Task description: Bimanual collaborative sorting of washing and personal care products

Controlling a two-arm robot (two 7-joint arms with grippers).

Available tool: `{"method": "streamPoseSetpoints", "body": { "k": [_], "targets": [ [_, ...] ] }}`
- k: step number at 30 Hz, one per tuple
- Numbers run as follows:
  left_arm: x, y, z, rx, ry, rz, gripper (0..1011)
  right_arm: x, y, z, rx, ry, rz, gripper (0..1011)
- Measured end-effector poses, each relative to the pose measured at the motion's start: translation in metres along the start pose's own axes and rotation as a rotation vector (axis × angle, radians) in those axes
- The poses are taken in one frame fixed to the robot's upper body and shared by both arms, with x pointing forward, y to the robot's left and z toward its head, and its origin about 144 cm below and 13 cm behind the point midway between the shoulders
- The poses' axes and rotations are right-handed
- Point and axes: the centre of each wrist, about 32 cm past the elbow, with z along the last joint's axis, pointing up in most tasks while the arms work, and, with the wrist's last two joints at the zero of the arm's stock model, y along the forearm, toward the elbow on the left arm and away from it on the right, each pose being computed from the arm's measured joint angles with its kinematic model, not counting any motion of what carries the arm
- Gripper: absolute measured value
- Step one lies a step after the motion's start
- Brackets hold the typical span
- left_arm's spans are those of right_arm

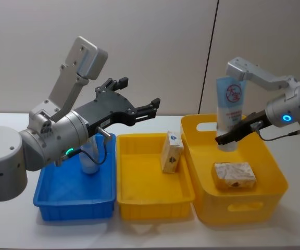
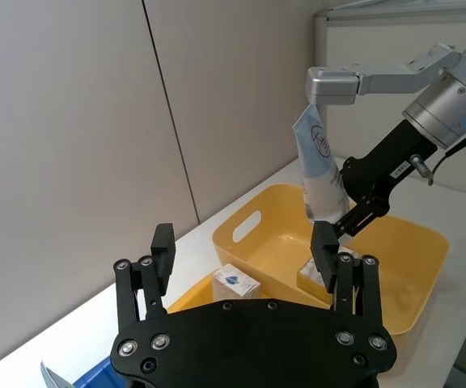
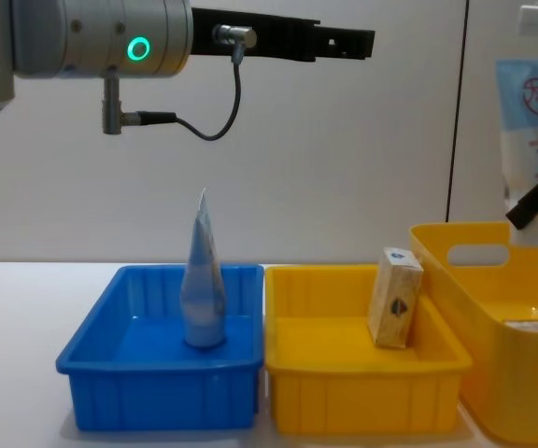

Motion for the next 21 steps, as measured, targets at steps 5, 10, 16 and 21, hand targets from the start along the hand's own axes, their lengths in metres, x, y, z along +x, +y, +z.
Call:
{"method": "streamPoseSetpoints", "body": {
  "k": [5, 10, 16, 21],
  "targets": [
    [0.0, 0.0, 0.0, 0.0, 0.0, 0.0, 1002, 0.0006, -0.0039, -0.0005, -0.011, -0.002, -0.008, 616],
    [0.0, 0.0, 0.0, 0.0, 0.0, 0.0, 1001, 0.0012, -0.0061, -0.0012, -0.019, -0.003, -0.013, 616],
    [0.0, 0.0, 0.0, 0.0, 0.0, 0.0, 1001, 0.0015, -0.0076, -0.0017, -0.025, -0.004, -0.017, 632],
    [0.0, 0.0, 0.0, 0.0, 0.0, 0.0, 1001, 0.0015, -0.0085, -0.0018, -0.027, -0.005, -0.019, 795]
  ]
}}
